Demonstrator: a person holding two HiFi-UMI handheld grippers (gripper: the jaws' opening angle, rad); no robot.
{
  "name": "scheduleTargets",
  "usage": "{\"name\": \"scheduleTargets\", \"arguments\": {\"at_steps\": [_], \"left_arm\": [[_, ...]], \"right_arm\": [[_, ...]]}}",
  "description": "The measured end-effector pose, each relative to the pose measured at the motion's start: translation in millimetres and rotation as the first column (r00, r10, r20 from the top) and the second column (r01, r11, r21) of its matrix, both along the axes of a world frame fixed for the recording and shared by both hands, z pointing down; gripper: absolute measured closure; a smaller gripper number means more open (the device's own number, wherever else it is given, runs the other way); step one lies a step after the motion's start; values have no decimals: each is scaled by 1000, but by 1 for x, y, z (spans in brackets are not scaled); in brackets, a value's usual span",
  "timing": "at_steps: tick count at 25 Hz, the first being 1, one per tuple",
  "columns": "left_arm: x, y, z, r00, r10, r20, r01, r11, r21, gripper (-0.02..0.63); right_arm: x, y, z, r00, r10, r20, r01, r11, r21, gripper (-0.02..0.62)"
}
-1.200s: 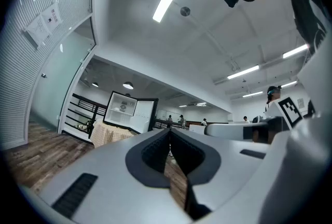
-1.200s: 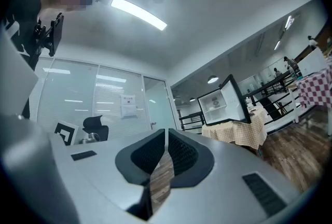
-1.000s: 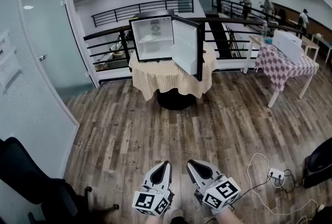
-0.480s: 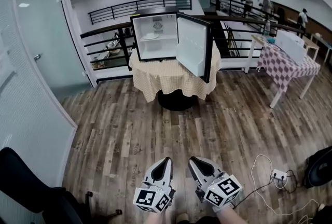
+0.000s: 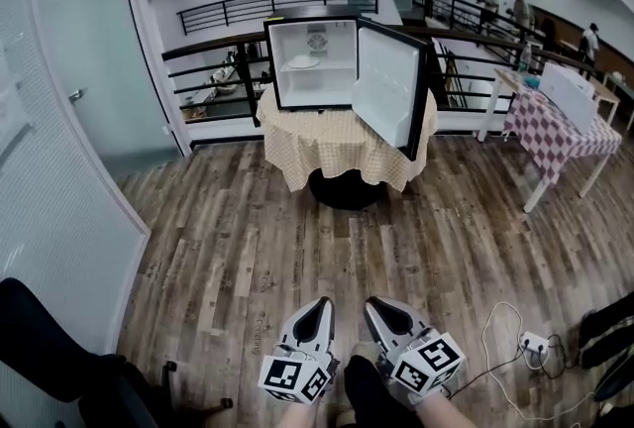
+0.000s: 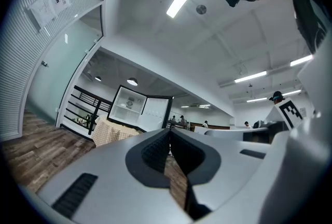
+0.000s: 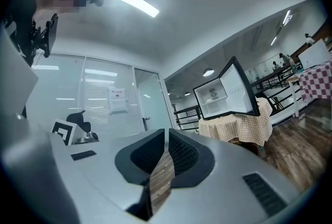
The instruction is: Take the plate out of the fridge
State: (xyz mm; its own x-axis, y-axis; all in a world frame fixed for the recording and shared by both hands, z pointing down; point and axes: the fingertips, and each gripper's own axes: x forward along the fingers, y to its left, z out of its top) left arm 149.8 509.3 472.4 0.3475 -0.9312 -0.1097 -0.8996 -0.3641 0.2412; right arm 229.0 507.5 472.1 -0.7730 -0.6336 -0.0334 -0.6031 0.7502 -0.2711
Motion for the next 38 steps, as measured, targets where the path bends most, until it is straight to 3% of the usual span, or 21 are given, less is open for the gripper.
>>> {"name": "scheduleTargets", "arguments": {"at_steps": [5,12,38], "left_arm": [[-13,-26,3,1000,-7,29,7,1000,-2,597],[-34,-70,1,999,-27,41,28,999,-23,597],[-36,-241,0,999,29,42,-28,999,-35,598]], "right_arm": [[-14,-34,5,1000,14,21,-14,1000,0,548],[-44,-76,5,998,-49,31,50,999,-10,548],[-73,-238,3,994,-109,5,109,994,-8,554]]}}
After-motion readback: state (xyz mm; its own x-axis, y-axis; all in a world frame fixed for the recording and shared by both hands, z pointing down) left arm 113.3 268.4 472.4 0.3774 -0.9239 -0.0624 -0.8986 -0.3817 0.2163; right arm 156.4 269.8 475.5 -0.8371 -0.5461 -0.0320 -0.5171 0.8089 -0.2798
